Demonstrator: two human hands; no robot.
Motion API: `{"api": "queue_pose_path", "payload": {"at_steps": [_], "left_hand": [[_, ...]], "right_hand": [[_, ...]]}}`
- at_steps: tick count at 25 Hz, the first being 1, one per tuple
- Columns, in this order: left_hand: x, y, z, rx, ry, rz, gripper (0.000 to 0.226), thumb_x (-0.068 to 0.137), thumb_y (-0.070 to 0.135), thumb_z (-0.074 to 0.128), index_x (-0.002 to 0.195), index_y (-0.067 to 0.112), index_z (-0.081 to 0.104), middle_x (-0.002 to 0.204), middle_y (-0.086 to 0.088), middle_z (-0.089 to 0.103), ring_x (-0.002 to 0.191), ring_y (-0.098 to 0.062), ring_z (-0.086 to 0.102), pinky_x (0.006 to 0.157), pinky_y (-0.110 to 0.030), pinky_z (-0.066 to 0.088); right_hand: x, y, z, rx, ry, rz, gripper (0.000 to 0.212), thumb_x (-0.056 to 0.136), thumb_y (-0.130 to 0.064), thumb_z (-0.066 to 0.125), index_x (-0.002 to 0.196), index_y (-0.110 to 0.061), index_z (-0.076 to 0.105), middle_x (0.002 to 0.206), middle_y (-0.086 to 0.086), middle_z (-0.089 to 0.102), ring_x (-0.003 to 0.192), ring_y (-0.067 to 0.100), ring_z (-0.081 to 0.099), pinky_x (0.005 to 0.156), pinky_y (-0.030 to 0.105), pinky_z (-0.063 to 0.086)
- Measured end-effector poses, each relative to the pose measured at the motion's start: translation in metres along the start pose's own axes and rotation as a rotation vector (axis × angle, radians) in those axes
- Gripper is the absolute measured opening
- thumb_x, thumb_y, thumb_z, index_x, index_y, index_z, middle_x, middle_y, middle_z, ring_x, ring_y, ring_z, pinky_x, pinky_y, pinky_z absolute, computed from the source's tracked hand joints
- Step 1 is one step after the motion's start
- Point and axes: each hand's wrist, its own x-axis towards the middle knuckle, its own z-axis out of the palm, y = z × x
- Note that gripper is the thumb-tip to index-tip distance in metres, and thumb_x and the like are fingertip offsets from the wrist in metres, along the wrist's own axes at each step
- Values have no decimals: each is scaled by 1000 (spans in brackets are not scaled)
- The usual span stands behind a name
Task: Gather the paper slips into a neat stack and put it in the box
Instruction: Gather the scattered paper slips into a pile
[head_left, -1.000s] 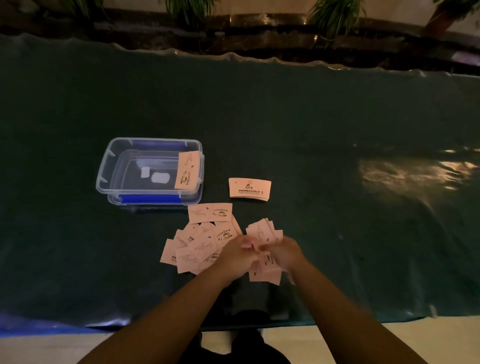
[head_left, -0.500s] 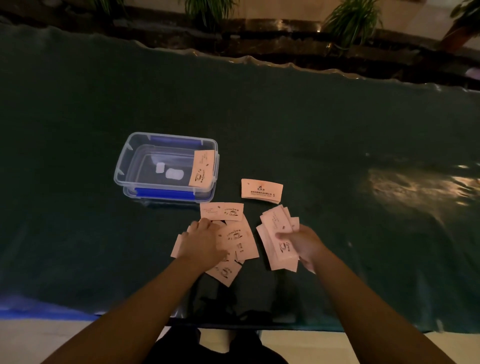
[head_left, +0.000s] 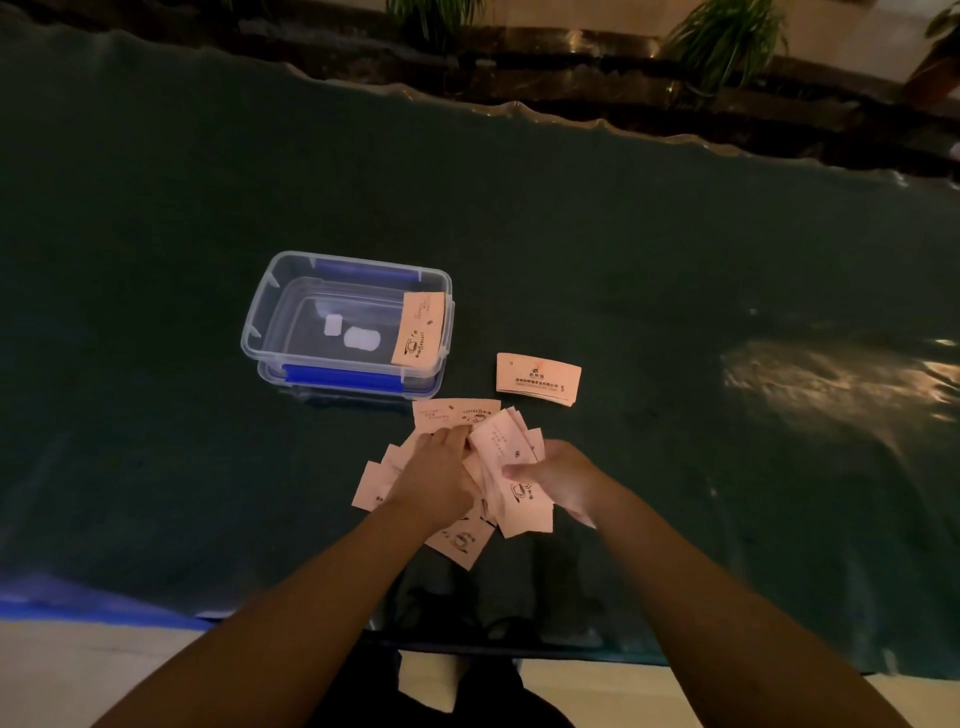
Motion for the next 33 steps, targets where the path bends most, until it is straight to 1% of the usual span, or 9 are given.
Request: {"api": "queue_pose_path", "payload": {"at_steps": [4, 9, 13, 15, 18, 22, 27, 30, 33], "left_hand": [[4, 3, 8, -157, 29, -25, 84, 89, 18, 77, 158, 31, 31, 157, 2, 47, 137, -25, 55, 106, -48, 53], [10, 7, 21, -121, 31, 11, 78, 94, 26, 73, 159, 33, 30, 157, 1, 48, 135, -23, 56, 109, -46, 50], [12, -8, 19, 84, 157, 141, 75, 89, 34, 74, 155, 36, 39, 161, 7, 42, 149, -22, 38, 122, -47, 31], [15, -11, 10, 155, 194, 123, 65, 89, 35, 71, 150, 36, 47, 162, 7, 41, 151, -23, 33, 122, -51, 30], [21, -10, -4, 261, 132, 53, 58, 94, 37, 65, 149, 32, 48, 166, 3, 37, 153, -26, 31, 121, -55, 31], [26, -7, -15, 305, 65, 22, 64, 102, 34, 56, 160, 25, 32, 166, -3, 39, 151, -27, 37, 121, -52, 34], [45, 4, -28, 353, -82, 78, 79, 99, 27, 64, 165, 28, 20, 176, -3, 14, 152, -32, 38, 112, -53, 46], [58, 7, -41, 357, -108, 55, 85, 95, 25, 70, 164, 25, 21, 172, -8, 26, 146, -33, 45, 109, -52, 49], [66, 7, -47, 393, -113, 63, 92, 89, 25, 77, 163, 24, 23, 165, -10, 33, 141, -34, 48, 105, -54, 52]], "right_hand": [[1, -2, 9, -60, -15, -53, 48, 95, -24, 81, 140, -23, 65, 119, -6, 71, 119, 25, 66, 85, 35, 52], [0, 9, 11, -72, 39, -92, 59, 94, -20, 82, 149, -21, 58, 141, 5, 69, 127, 28, 65, 108, 49, 53], [-4, 16, 10, 65, 118, -52, 54, 97, -19, 78, 148, -20, 58, 144, 6, 68, 122, 23, 65, 100, 43, 53], [-5, 18, 13, 166, 193, -14, 52, 98, -19, 76, 147, -19, 59, 144, 6, 68, 124, 24, 66, 100, 44, 54], [-4, 17, 20, 277, 265, 25, 50, 99, -17, 75, 145, -19, 58, 144, 8, 67, 129, 28, 66, 109, 53, 54], [-1, 8, 28, 283, 280, 63, 53, 99, -16, 74, 147, -20, 53, 144, 8, 65, 127, 29, 66, 108, 54, 56], [3, 4, 30, 282, 253, 82, 45, 99, -14, 71, 141, -21, 56, 125, 5, 70, 106, 24, 71, 89, 43, 61], [4, 7, 31, 306, 260, 99, 43, 98, -14, 72, 138, -22, 58, 121, 2, 71, 103, 23, 72, 78, 39, 59], [4, 7, 34, 315, 272, 116, 47, 99, -18, 72, 143, -25, 56, 130, 4, 69, 107, 23, 71, 74, 38, 58]]}}
